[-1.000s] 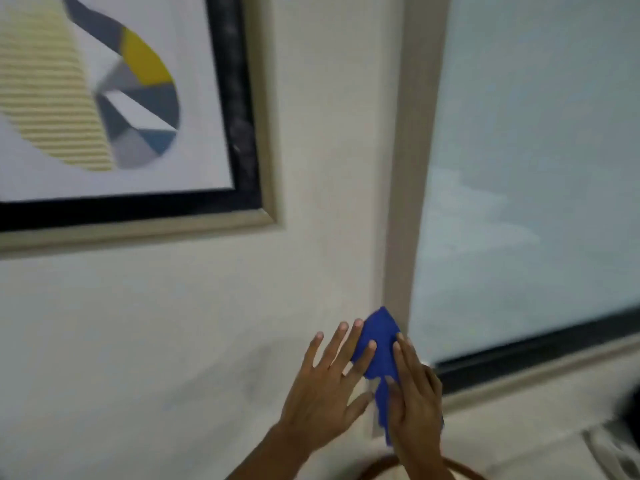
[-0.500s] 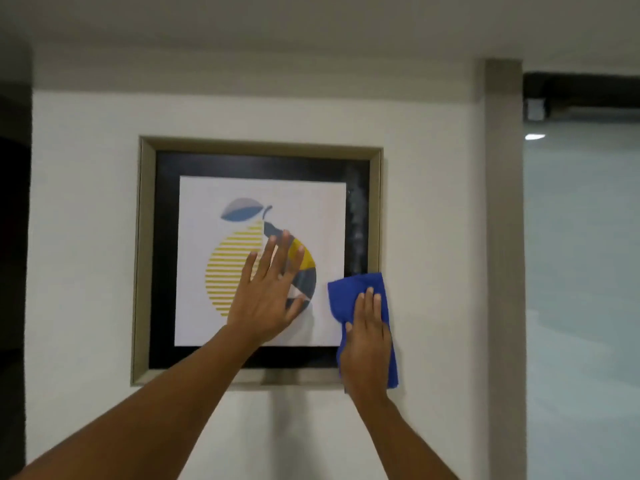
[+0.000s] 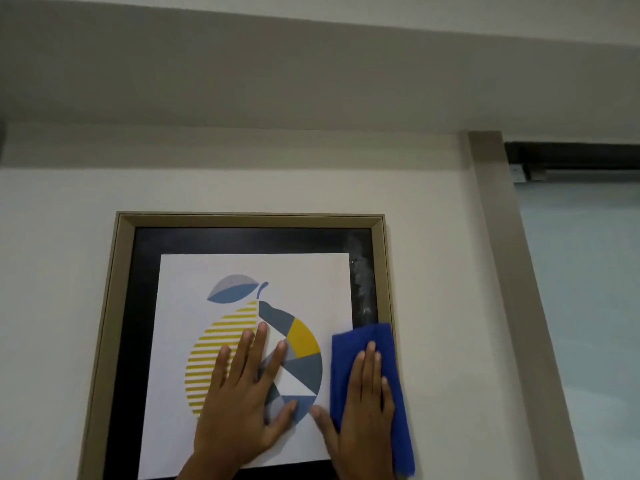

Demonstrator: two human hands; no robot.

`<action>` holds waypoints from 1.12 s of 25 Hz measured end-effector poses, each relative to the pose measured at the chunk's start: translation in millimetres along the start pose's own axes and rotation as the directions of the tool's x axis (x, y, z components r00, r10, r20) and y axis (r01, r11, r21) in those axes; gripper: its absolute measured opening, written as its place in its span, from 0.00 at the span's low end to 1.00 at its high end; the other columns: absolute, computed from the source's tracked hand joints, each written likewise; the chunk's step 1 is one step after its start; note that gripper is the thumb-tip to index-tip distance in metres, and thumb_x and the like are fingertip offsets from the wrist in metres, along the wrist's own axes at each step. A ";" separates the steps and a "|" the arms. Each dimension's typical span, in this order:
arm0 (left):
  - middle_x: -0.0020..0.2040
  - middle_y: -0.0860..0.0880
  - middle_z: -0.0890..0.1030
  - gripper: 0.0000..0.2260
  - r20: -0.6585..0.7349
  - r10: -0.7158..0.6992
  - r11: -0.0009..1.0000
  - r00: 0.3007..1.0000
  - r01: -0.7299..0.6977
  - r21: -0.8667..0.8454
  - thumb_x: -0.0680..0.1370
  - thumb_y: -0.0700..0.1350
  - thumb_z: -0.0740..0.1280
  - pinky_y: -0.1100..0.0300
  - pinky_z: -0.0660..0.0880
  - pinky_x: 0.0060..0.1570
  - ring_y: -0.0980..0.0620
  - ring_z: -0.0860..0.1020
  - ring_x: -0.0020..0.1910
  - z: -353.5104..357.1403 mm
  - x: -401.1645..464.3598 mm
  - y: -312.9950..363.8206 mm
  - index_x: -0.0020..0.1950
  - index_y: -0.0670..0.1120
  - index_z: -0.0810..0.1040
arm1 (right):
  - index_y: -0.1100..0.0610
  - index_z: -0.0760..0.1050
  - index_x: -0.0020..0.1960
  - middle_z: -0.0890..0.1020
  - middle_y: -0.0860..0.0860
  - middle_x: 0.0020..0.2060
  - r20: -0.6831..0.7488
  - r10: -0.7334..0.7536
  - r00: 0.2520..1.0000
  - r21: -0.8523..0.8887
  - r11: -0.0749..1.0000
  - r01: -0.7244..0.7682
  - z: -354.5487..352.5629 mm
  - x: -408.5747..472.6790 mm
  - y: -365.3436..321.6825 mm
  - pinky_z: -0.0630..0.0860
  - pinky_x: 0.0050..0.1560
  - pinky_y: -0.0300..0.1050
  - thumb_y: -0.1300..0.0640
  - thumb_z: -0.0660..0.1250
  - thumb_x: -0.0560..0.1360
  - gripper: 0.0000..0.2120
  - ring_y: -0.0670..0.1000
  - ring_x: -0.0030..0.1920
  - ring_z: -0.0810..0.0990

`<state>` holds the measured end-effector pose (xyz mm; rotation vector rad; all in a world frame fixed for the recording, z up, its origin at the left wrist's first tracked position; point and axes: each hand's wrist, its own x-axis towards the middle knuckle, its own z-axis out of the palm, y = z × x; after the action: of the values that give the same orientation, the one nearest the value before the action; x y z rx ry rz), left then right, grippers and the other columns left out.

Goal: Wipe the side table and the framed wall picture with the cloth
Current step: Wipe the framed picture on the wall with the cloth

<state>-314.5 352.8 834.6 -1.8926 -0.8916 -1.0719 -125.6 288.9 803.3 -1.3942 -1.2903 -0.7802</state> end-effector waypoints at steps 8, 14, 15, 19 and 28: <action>0.81 0.42 0.59 0.40 -0.032 0.024 0.999 0.999 -0.023 0.030 0.75 0.72 0.56 0.41 0.49 0.76 0.40 0.53 0.80 -0.2 1.1 0.5 0.80 0.50 0.62 | 0.57 0.56 0.78 0.60 0.51 0.77 -0.152 -0.119 0.981 -0.003 0.993 0.120 -55.4 154.0 -17.2 0.63 0.70 0.58 0.37 0.48 0.79 0.34 0.55 0.75 0.61; 0.83 0.44 0.52 0.40 -0.015 0.010 1.000 1.000 -0.010 -0.001 0.75 0.71 0.55 0.43 0.46 0.78 0.40 0.52 0.81 -4.9 2.3 0.6 0.81 0.51 0.57 | 0.59 0.46 0.79 0.56 0.52 0.77 -0.051 -0.038 0.998 -0.051 0.998 0.035 -6.9 7.7 5.8 0.76 0.56 0.54 0.40 0.38 0.81 0.33 0.59 0.71 0.68; 0.83 0.44 0.51 0.39 -0.017 0.010 1.000 1.000 -0.010 0.005 0.76 0.71 0.55 0.43 0.45 0.78 0.40 0.51 0.81 -6.4 1.9 0.8 0.82 0.51 0.56 | 0.59 0.42 0.79 0.49 0.51 0.79 -0.016 -0.029 0.999 -0.076 0.997 0.028 1.0 -17.1 9.0 0.77 0.55 0.53 0.39 0.36 0.80 0.34 0.57 0.75 0.61; 0.83 0.44 0.51 0.39 0.000 0.009 0.999 1.000 -0.009 -0.040 0.76 0.70 0.55 0.43 0.47 0.77 0.41 0.52 0.81 -8.5 -0.3 2.2 0.82 0.51 0.55 | 0.57 0.42 0.79 0.44 0.49 0.79 -0.005 -0.032 0.999 -0.099 0.995 0.031 7.6 -34.5 13.6 0.75 0.53 0.53 0.38 0.36 0.79 0.35 0.49 0.78 0.43; 0.83 0.43 0.54 0.41 0.018 0.027 1.000 0.999 -0.027 0.003 0.74 0.72 0.58 0.43 0.43 0.79 0.40 0.51 0.81 2.0 0.2 -1.5 0.81 0.51 0.58 | 0.54 0.56 0.78 0.59 0.50 0.78 -0.167 -0.179 0.970 -0.091 0.982 0.165 -54.5 165.0 -23.7 0.66 0.66 0.56 0.44 0.54 0.80 0.29 0.56 0.72 0.65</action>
<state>-314.9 355.3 834.5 -1.9089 -0.8752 -1.0386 -103.9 281.9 977.2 -1.2543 -1.2664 -1.0562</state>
